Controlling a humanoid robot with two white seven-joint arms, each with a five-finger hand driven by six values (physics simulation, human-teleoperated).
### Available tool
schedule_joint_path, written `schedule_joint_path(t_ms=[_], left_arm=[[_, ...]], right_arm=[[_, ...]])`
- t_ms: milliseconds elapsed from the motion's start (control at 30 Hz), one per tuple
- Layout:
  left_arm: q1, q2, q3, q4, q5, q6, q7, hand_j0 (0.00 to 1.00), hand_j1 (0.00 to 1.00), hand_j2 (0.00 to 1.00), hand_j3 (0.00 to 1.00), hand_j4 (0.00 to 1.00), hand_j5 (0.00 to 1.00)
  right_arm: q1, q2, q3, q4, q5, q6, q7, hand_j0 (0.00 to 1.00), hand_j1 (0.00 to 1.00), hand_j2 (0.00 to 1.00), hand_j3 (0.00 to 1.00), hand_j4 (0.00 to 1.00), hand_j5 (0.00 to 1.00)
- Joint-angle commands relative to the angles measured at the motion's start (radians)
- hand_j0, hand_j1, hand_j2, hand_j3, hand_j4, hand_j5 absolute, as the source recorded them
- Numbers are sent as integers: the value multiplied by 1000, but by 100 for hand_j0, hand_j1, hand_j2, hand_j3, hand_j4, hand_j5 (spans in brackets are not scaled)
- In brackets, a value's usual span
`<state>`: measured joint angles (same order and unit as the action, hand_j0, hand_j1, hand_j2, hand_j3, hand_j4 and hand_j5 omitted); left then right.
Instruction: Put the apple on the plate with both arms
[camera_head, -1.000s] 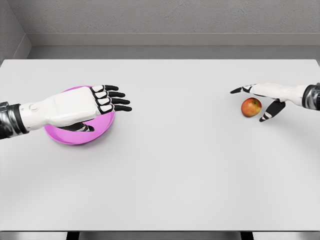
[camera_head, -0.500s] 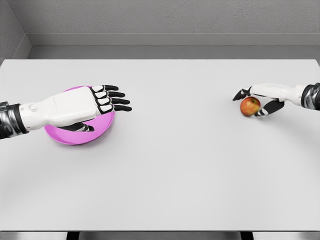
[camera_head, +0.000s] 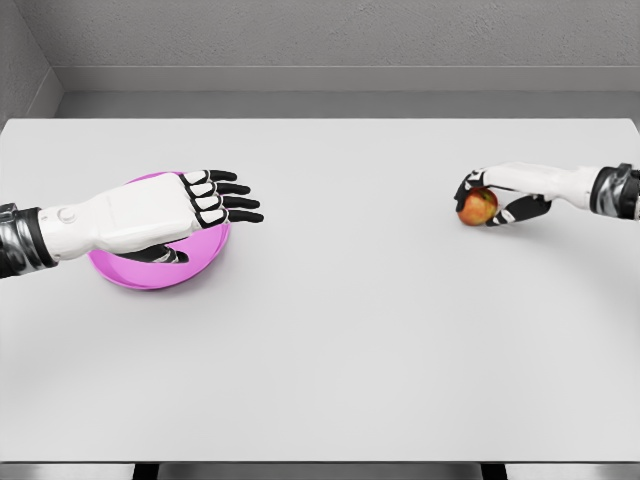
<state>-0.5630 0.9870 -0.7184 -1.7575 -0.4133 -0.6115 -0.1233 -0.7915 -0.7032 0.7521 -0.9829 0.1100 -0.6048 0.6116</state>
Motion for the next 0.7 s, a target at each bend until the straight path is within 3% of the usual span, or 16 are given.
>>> schedule_joint_path(t_ms=[0, 100, 200, 433, 467, 500, 667], left_arm=[[0, 1, 0, 1, 7, 1, 1, 100, 100, 100, 100, 100, 100], [0, 1, 0, 1, 5, 1, 1, 100, 100, 100, 100, 100, 100], [0, 1, 0, 1, 5, 1, 1, 100, 100, 100, 100, 100, 100], [0, 1, 0, 1, 5, 1, 1, 100, 100, 100, 100, 100, 100], [0, 1, 0, 1, 5, 1, 1, 100, 100, 100, 100, 100, 100], [0, 1, 0, 1, 5, 1, 1, 100, 100, 100, 100, 100, 100], [0, 1, 0, 1, 5, 1, 1, 100, 100, 100, 100, 100, 100]], right_arm=[[0, 10, 3, -63, -33, -6, -1, 51, 51, 51, 51, 51, 51], [-20, 63, 65, -163, -105, -6, -1, 51, 51, 51, 51, 51, 51], [-35, 152, 107, -172, -104, 11, -1, 51, 51, 51, 51, 51, 51], [-34, 156, 108, -172, -104, 2, -1, 51, 51, 51, 51, 51, 51], [-34, 152, 108, -172, -102, -6, -1, 60, 60, 60, 60, 60, 60], [-32, 148, 108, -174, -98, -6, -1, 100, 100, 100, 100, 100, 100], [-17, 91, 107, -235, -101, -6, -1, 100, 100, 100, 100, 100, 100]])
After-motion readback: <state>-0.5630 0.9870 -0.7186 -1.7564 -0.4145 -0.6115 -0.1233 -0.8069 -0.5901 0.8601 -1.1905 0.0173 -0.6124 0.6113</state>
